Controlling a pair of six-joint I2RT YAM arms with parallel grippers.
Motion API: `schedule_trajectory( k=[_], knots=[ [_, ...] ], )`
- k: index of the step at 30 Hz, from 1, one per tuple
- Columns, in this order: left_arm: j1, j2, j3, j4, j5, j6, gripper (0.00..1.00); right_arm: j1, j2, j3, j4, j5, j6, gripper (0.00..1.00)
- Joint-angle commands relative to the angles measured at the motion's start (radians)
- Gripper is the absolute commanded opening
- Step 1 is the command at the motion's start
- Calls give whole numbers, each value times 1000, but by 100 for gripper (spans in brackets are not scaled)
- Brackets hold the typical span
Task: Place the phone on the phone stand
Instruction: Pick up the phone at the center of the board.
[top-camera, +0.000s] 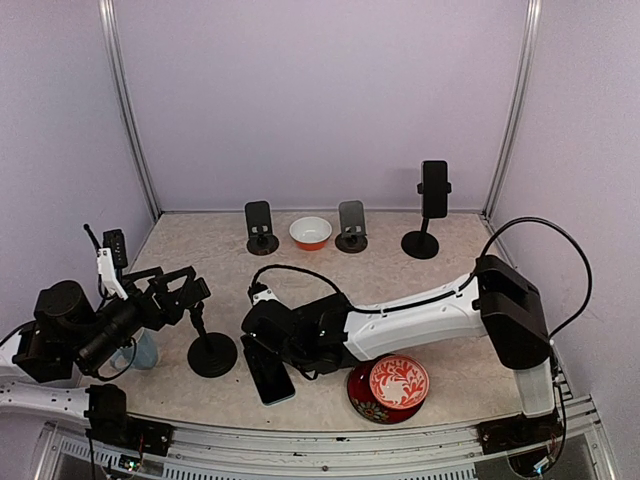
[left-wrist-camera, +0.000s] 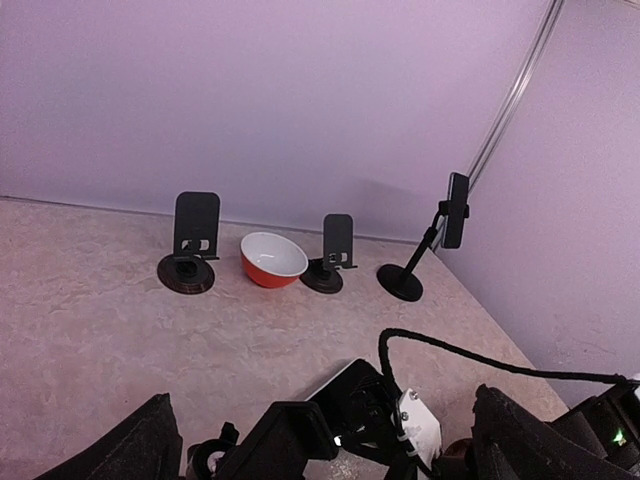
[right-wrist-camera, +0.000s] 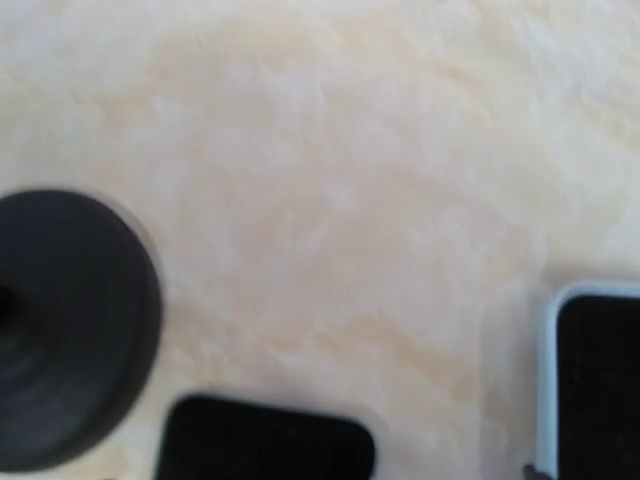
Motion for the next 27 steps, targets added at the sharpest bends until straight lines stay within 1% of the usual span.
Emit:
schedule_trajectory(
  k=[1, 2, 7, 10, 20, 25, 27],
  knots=[
    [6, -11, 27, 8, 19, 11, 99, -3, 31, 73, -56, -66, -4, 97],
    [7, -12, 27, 5, 19, 8, 99, 2, 61, 110, -108, -70, 9, 100],
    [6, -13, 16, 11, 13, 3, 99, 47, 216, 315, -335, 1, 66, 100],
    [7, -9, 21, 5, 18, 1, 99, 52, 276, 386, -419, 14, 117, 100],
    [6, -48, 7, -21, 9, -15, 99, 50, 294, 368, -415, 17, 148, 100],
    [6, -61, 10, -32, 9, -22, 99, 41, 293, 329, -380, -36, 156, 100],
    [6, -61, 11, -32, 6, -18, 99, 39, 286, 298, -343, -57, 144, 98]
  ],
)
